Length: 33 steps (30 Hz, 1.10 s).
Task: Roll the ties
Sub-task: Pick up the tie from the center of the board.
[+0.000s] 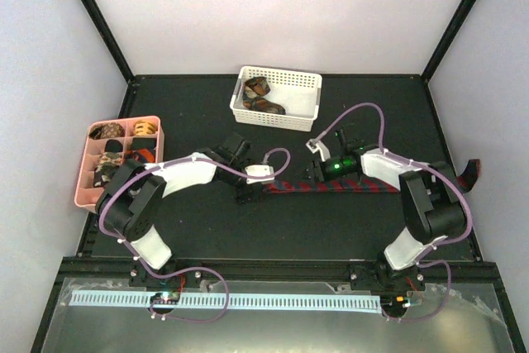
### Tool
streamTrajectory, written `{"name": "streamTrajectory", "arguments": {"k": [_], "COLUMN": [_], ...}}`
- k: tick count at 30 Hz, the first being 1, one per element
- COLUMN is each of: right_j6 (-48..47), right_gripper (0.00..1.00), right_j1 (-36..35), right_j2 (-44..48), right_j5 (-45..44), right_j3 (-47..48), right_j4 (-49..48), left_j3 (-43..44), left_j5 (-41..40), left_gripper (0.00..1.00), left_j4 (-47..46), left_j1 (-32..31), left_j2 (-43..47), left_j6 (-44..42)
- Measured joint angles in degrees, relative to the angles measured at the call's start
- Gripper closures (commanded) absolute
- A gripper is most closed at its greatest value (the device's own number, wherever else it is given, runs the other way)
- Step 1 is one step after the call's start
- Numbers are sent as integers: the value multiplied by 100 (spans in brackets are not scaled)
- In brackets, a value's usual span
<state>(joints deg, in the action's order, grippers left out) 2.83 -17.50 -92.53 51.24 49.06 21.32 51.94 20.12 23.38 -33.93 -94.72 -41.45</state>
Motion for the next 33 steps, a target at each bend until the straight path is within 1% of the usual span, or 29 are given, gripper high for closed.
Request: {"name": "streamTrajectory", "arguments": {"k": [2, 4, 9, 14, 18, 24, 33], "right_j6": [212, 498, 769, 876, 876, 859, 754], "right_gripper": [70, 79, 90, 95, 98, 98, 98], "right_j1": [-214, -402, -599, -704, -763, -763, -761], "right_j2": [-120, -219, -616, -1078, -1368, -1558, -1563], "right_j5": [-37, -83, -179, -321, -472, -474, -463], "right_j3": [-7, 9, 92, 149, 243, 378, 400], "right_j4": [-186, -380, -719, -787, -787, -710, -640], "left_j3": [0, 13, 144, 358, 435, 592, 1211], "left_j5": [-61, -127, -304, -511, -581, -485, -37], "left_gripper": [18, 21, 33, 48, 55, 60, 63], "left_j4": [-20, -28, -20, 37, 76, 129, 155], "left_j1": [-48, -116, -258, -332, -369, -485, -758], "left_j2": [-31, -59, -254, -507, -551, -535, -584], "left_j6": [-13, -17, -7, 7, 22, 96, 356]}}
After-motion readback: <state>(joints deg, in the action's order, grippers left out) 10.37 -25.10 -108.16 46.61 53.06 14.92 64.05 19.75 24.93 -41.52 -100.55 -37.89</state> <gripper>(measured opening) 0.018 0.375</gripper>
